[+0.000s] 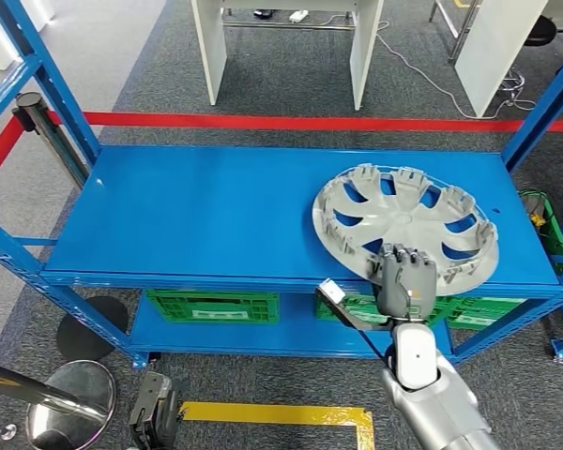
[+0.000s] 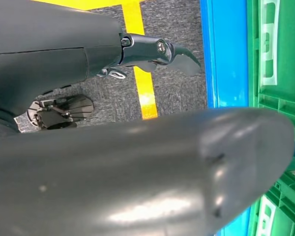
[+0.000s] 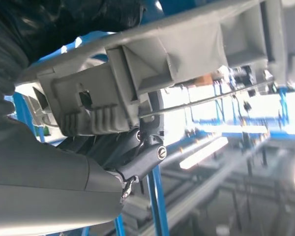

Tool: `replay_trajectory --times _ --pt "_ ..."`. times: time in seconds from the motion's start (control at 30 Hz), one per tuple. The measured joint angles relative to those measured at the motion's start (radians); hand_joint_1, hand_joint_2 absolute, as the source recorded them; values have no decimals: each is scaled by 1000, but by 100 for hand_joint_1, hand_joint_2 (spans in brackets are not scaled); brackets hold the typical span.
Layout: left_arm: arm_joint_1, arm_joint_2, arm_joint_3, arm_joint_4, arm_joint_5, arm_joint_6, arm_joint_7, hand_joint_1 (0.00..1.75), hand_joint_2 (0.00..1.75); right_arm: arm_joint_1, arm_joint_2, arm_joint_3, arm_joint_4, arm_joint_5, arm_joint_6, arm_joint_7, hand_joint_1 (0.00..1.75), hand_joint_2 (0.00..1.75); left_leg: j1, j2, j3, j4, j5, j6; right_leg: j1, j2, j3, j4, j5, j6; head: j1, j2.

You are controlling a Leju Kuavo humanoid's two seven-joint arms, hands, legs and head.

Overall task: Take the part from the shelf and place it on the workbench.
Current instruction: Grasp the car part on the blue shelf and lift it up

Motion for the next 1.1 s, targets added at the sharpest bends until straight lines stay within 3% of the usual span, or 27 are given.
replay_trajectory --times 0.3,0.57,1.1 --pt "1 4 -2 0 14 10 0 0 0 20 -46 42 -189 0 0 -19 175 175 0 0 -1 0 0 0 0 0 -1 0 0 0 0 0" --pt "2 6 -10 0 17 10 0 0 0 36 -56 53 -241 0 0 -37 175 175 0 0 -3 0 0 0 0 0 -3 1 0 0 0 0" --pt "2 8 -24 0 23 25 8 0 0 29 -109 99 -352 0 0 8 175 175 -2 0 -6 4 -1 2 -1 -1 -5 0 1 2 0 0"
